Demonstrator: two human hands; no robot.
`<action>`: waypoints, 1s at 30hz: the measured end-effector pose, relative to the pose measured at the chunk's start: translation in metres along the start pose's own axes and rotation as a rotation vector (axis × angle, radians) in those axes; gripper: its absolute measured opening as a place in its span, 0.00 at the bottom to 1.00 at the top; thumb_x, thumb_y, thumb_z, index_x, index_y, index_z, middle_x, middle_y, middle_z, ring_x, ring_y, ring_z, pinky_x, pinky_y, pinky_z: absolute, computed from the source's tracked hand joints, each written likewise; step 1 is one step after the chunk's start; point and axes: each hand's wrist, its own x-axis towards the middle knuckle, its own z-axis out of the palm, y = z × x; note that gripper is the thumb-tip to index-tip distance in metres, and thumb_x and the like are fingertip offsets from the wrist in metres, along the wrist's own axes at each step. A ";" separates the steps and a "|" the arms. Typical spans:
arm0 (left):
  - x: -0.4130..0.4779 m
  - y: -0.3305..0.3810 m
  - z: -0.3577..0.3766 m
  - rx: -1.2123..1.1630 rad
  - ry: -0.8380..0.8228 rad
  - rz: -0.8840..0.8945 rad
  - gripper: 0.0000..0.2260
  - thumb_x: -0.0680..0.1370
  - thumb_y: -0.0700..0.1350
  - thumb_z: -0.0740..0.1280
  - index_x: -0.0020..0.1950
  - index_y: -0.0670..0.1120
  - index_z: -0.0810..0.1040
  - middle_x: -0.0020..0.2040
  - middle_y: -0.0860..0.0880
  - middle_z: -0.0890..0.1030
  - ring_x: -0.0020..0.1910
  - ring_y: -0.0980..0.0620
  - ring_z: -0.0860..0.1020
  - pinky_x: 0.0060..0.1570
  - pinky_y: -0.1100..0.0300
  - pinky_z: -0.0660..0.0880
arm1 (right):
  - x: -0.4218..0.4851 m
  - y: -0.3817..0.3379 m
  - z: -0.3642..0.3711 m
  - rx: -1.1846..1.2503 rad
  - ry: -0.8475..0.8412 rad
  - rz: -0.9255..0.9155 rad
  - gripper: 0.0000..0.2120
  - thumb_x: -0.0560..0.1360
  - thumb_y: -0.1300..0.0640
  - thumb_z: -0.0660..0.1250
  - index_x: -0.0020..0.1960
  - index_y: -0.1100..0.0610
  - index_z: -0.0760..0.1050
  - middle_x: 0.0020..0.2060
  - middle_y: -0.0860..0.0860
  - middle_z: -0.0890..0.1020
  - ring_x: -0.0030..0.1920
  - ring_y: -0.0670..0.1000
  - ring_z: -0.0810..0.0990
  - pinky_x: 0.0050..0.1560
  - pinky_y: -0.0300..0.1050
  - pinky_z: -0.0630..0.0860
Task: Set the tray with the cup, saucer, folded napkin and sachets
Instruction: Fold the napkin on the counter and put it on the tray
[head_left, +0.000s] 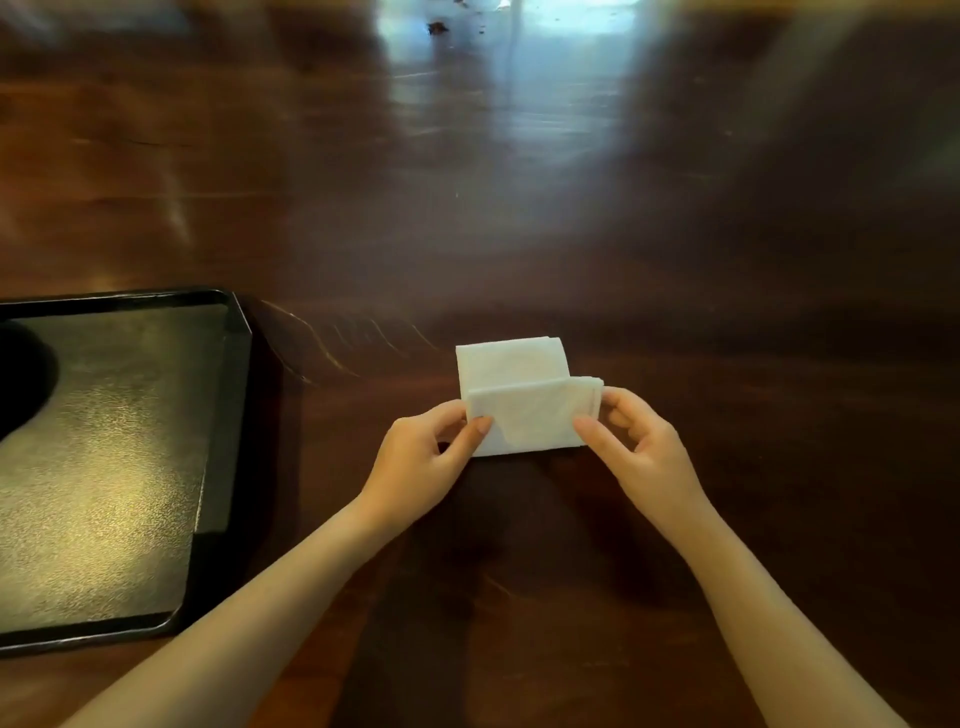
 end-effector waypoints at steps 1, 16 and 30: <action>0.003 0.003 0.002 -0.043 0.025 -0.046 0.08 0.78 0.51 0.62 0.56 0.58 0.75 0.50 0.66 0.78 0.49 0.72 0.76 0.48 0.71 0.75 | 0.005 0.001 0.002 -0.017 0.031 0.014 0.09 0.74 0.54 0.66 0.53 0.45 0.72 0.49 0.40 0.79 0.51 0.38 0.79 0.46 0.31 0.77; 0.045 0.012 0.031 0.278 0.350 -0.303 0.11 0.81 0.52 0.56 0.47 0.45 0.69 0.35 0.50 0.75 0.33 0.47 0.76 0.32 0.53 0.72 | 0.060 0.015 0.046 -0.374 0.412 -0.041 0.08 0.79 0.54 0.57 0.51 0.56 0.73 0.38 0.49 0.78 0.37 0.49 0.77 0.33 0.41 0.71; 0.059 -0.001 0.036 0.754 0.474 -0.133 0.22 0.73 0.45 0.70 0.64 0.40 0.71 0.50 0.42 0.76 0.46 0.44 0.77 0.41 0.52 0.75 | 0.072 0.026 0.056 -0.798 0.552 -0.191 0.17 0.75 0.61 0.63 0.64 0.60 0.71 0.57 0.56 0.78 0.56 0.54 0.76 0.54 0.50 0.73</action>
